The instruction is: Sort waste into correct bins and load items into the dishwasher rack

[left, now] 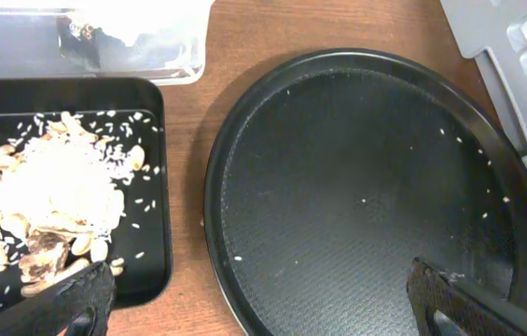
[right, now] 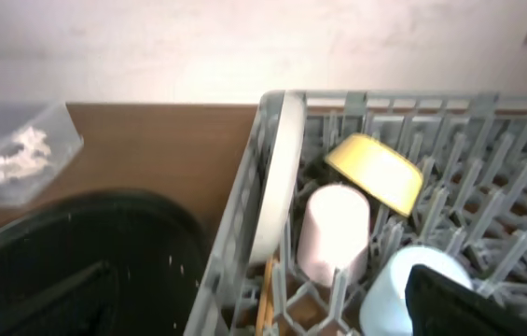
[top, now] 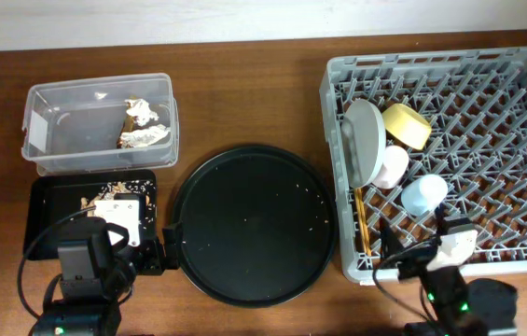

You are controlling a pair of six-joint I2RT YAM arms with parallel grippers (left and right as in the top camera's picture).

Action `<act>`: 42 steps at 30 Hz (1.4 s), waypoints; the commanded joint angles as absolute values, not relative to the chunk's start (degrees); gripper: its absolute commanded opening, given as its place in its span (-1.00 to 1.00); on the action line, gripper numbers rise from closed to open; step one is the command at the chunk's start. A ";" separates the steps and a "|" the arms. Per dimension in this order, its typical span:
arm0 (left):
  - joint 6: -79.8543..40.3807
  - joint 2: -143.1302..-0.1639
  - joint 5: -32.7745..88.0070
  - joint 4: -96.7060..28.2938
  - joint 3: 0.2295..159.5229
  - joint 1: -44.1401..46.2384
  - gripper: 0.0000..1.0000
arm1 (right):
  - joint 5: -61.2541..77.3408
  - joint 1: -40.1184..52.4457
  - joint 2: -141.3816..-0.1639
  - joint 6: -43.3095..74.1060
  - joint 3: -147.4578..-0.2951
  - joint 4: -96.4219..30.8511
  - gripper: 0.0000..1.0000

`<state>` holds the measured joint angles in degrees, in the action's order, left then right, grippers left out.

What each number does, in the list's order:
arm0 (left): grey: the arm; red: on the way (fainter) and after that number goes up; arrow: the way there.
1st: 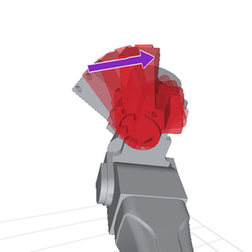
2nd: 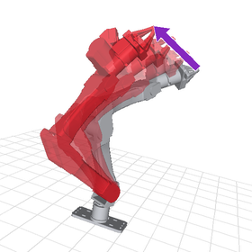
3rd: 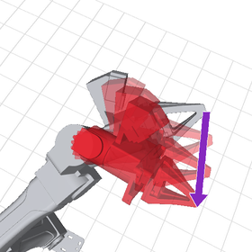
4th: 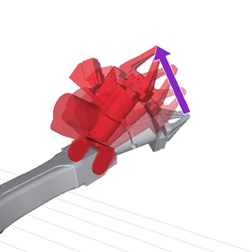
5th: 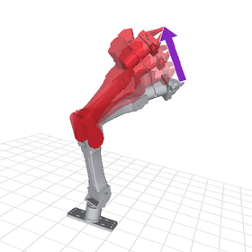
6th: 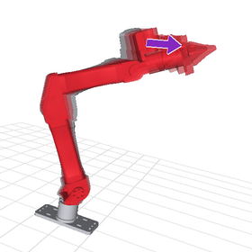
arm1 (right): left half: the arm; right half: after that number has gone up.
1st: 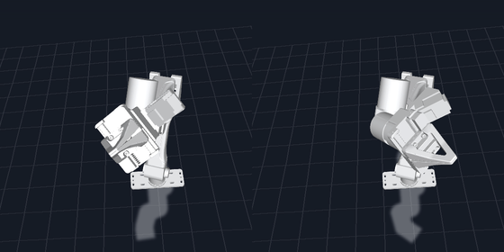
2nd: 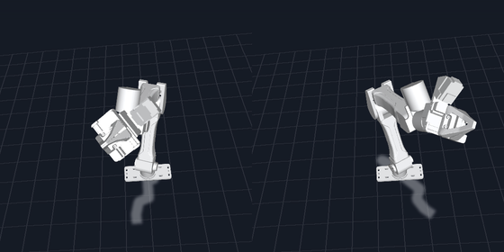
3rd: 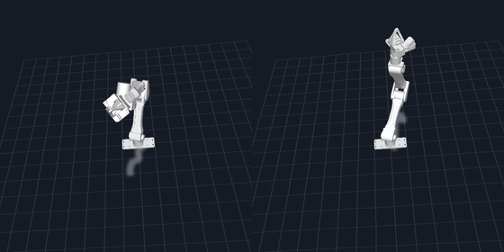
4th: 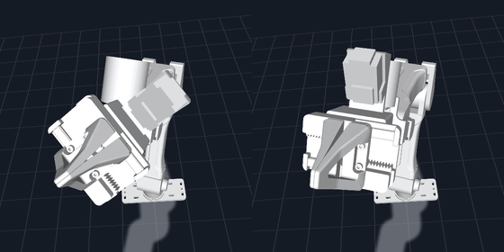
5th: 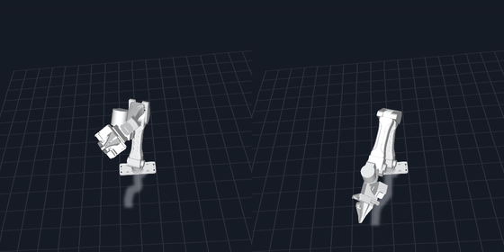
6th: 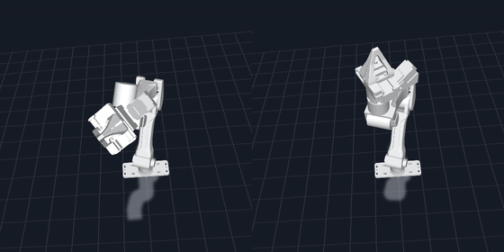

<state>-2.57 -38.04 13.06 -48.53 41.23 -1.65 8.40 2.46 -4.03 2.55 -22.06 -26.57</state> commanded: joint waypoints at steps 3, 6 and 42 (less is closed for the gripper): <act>-1.87 -37.95 12.64 -48.27 41.34 -1.50 0.98 | 4.64 3.38 -0.19 2.35 -2.26 1.58 0.97; -1.87 -37.95 12.67 -48.27 41.34 -1.50 0.98 | 0.16 3.38 -0.19 2.35 -0.32 -2.81 0.97; 4.60 -0.27 2.48 -4.58 0.54 0.12 0.98 | 0.14 3.38 -0.25 2.35 -0.32 -4.54 0.97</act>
<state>3.57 -0.73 3.33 -4.49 0.82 -0.12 0.86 3.11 -0.58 2.52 -0.71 -4.34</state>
